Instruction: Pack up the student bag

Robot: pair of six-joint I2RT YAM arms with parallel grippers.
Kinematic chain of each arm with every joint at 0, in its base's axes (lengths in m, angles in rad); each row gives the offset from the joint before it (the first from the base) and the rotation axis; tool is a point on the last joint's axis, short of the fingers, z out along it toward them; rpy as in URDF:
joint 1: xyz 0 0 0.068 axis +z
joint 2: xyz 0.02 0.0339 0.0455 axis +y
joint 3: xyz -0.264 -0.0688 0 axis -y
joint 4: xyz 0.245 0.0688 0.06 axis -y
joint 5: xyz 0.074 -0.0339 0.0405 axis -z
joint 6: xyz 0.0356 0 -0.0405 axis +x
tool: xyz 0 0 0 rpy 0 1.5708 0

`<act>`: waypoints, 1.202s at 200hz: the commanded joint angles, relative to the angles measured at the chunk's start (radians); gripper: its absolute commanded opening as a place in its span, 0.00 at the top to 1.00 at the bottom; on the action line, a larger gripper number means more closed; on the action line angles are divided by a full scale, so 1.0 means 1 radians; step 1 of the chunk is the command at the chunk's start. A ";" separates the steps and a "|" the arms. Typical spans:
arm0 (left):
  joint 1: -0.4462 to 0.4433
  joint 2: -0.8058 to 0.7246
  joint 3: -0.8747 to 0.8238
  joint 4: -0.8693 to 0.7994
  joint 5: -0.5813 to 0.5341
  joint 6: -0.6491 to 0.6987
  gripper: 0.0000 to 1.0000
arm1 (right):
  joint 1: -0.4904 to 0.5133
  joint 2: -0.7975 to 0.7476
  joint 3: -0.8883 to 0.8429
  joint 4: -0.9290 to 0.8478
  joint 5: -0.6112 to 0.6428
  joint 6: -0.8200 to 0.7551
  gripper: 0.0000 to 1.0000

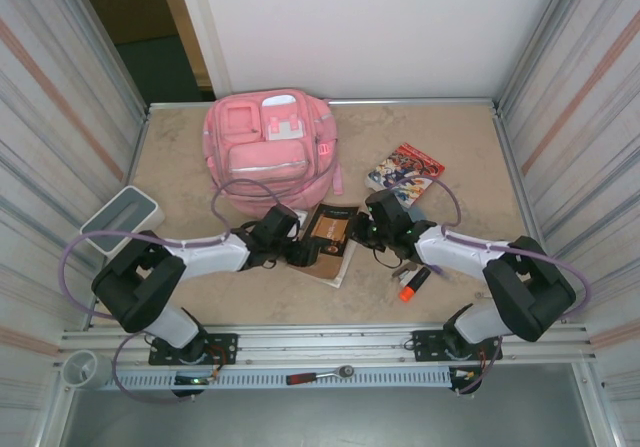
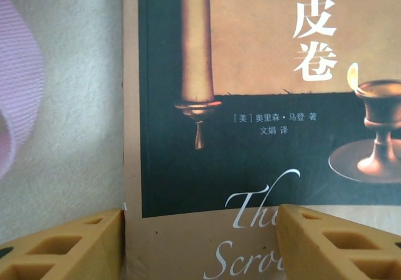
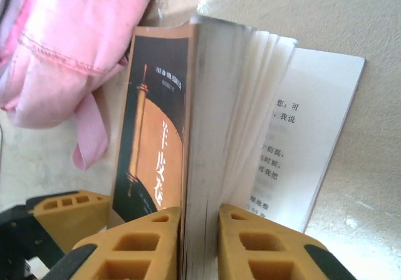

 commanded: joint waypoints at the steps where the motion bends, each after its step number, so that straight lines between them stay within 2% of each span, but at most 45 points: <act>1: -0.017 -0.016 -0.022 0.020 0.068 -0.024 0.36 | 0.005 0.012 0.009 0.003 0.030 -0.005 0.86; 19: -0.017 -0.026 -0.023 0.023 0.068 -0.023 0.36 | 0.000 0.044 0.010 0.008 0.031 -0.015 0.89; 45: -0.012 -0.054 -0.032 0.020 0.055 -0.022 0.35 | -0.017 0.045 0.011 0.007 0.015 -0.056 1.00; 67: 0.028 -0.117 -0.055 0.027 0.081 -0.020 0.31 | -0.059 -0.021 0.010 -0.003 -0.035 -0.134 1.00; 99: 0.135 -0.256 -0.105 0.101 0.249 -0.044 0.23 | -0.132 -0.155 0.037 0.005 -0.226 -0.245 1.00; 134: 0.265 -0.378 -0.129 0.221 0.456 -0.128 0.15 | -0.174 -0.290 0.099 0.008 -0.354 -0.284 1.00; 165: 0.317 -0.395 -0.085 0.287 0.581 -0.175 0.06 | -0.186 -0.336 0.168 0.056 -0.473 -0.274 1.00; 182: 0.328 -0.377 -0.048 0.305 0.621 -0.188 0.05 | -0.185 -0.338 0.201 0.088 -0.522 -0.253 1.00; 219: 0.339 -0.332 -0.021 0.470 0.721 -0.272 0.06 | -0.180 -0.314 0.232 0.182 -0.600 -0.202 1.00; 228: 0.339 -0.319 -0.020 0.517 0.741 -0.294 0.10 | -0.177 -0.303 0.230 0.206 -0.614 -0.190 1.00; 240: 0.339 -0.303 -0.018 0.564 0.757 -0.316 0.20 | -0.173 -0.288 0.226 0.225 -0.622 -0.185 1.00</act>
